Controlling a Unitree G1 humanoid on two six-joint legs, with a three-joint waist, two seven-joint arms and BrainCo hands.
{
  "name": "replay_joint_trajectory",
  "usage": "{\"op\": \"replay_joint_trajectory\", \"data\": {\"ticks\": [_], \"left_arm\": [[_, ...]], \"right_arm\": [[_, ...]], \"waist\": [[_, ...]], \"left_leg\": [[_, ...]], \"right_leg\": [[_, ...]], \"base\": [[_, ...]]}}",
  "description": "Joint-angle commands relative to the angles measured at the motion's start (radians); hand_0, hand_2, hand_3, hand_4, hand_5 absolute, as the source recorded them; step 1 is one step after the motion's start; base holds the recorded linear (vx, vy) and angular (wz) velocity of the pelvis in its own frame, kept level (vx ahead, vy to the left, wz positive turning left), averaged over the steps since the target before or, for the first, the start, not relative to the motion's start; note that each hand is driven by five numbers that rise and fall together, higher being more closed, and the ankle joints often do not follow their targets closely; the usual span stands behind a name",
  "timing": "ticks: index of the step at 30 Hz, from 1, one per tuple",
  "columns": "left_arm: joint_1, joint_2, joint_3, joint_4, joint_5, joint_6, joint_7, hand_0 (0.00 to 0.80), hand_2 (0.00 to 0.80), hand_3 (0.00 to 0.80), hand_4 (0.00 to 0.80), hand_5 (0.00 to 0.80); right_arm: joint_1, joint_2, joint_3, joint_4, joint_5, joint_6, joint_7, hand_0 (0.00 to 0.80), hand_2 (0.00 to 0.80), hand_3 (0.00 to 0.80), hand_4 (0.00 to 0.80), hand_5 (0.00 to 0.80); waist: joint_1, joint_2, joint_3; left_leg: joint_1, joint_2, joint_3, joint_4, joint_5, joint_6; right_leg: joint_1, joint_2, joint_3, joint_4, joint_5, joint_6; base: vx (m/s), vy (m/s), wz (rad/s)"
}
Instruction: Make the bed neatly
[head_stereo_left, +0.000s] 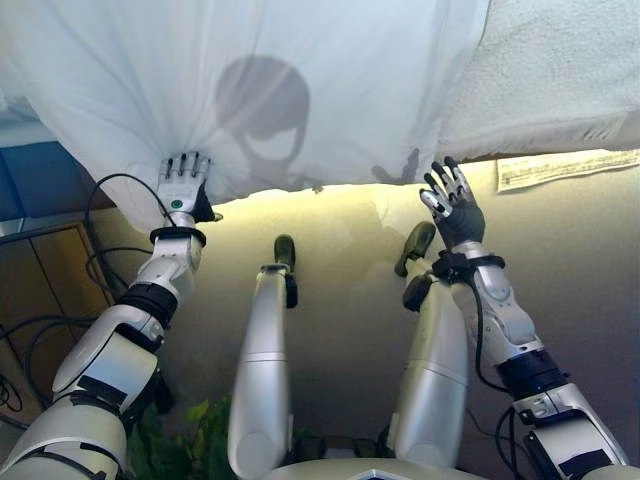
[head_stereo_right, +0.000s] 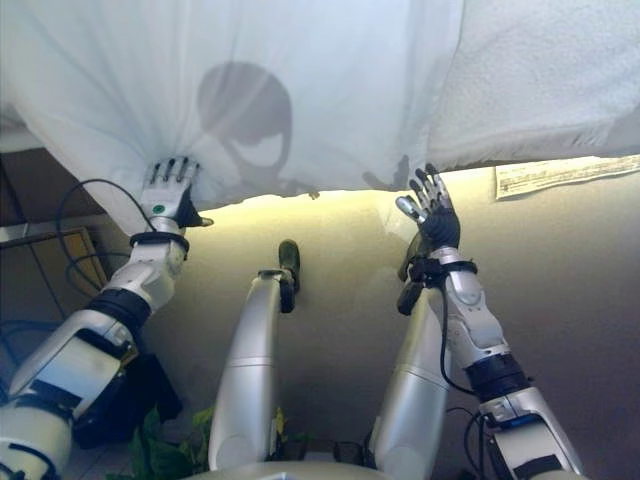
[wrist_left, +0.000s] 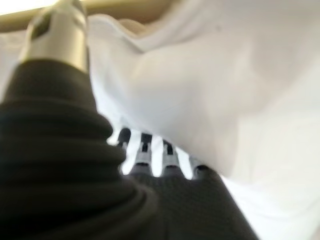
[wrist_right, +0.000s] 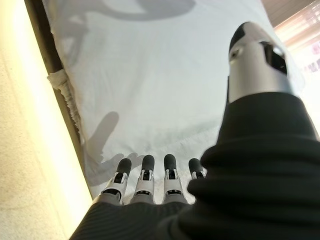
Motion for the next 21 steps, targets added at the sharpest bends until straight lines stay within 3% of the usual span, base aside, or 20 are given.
{"op": "replay_joint_trajectory", "data": {"ticks": [1, 4, 8, 14, 17, 21], "left_arm": [[0.308, 0.023, 0.126, 0.213, -0.215, 0.009, -0.066, 0.0, 0.0, 0.0, 0.0, 0.0], [0.363, -0.016, 0.183, 0.225, -0.355, -0.074, -0.085, 0.0, 0.0, 0.0, 0.0, 0.0], [0.393, -0.044, 0.25, 0.202, -0.469, -0.263, 0.1, 0.0, 0.0, 0.0, 0.0, 0.0], [0.386, 0.018, 0.356, -0.018, -0.543, -0.509, 0.24, 0.0, 0.0, 0.0, 0.0, 0.0], [0.411, 0.054, 0.438, -0.145, -0.565, -0.583, 0.234, 0.0, 0.0, 0.0, 0.0, 0.0], [0.436, 0.069, 0.459, -0.236, -0.513, -0.578, 0.252, 0.0, 0.0, 0.0, 0.0, 0.0]], "right_arm": [[0.078, 0.001, -0.062, -0.094, -0.024, -0.077, 0.014, 0.0, 0.0, 0.0, 0.0, 0.0], [0.11, 0.013, -0.07, -0.096, -0.017, -0.102, 0.042, 0.0, 0.0, 0.0, 0.0, 0.0], [0.141, 0.024, -0.075, -0.105, -0.02, -0.109, 0.075, 0.0, 0.0, 0.0, 0.0, 0.0], [0.189, 0.02, -0.094, -0.095, 0.004, -0.146, 0.116, 0.0, 0.0, 0.0, 0.0, 0.0], [0.219, 0.027, -0.111, -0.091, 0.018, -0.164, 0.136, 0.0, 0.0, 0.0, 0.0, 0.0], [0.211, 0.04, -0.098, -0.081, 0.008, -0.174, 0.105, 0.0, 0.0, 0.0, 0.0, 0.0]], "waist": [[0.053, 0.001, 0.012], [0.057, -0.006, 0.012], [0.06, -0.012, 0.012], [0.071, 0.004, 0.012], [0.087, 0.015, 0.012], [0.101, 0.026, 0.012]], "left_leg": [[-0.035, -0.014, -0.001, -0.107, 0.143, 0.005], [-0.033, -0.014, -0.005, -0.107, 0.142, 0.01], [-0.021, -0.012, -0.001, -0.108, 0.143, 0.012], [-0.002, -0.014, -0.004, -0.105, 0.132, 0.011], [0.013, -0.018, -0.009, -0.111, 0.128, 0.012], [0.03, -0.032, -0.015, -0.12, 0.13, 0.021]], "right_leg": [[0.031, -0.039, 0.029, -0.067, 0.17, 0.157], [0.031, -0.033, 0.026, -0.065, 0.174, 0.154], [0.045, -0.038, 0.02, -0.06, 0.171, 0.152], [0.052, -0.05, 0.029, -0.041, 0.167, 0.151], [0.064, -0.057, 0.026, -0.042, 0.167, 0.15], [0.087, -0.057, 0.016, -0.052, 0.159, 0.145]], "base": [[-0.014, -0.054, 0.05], [-0.012, -0.039, 0.0], [0.005, 0.002, 0.03], [0.036, -0.014, 0.05], [0.048, -0.06, 0.1], [0.057, -0.051, 0.06]]}}
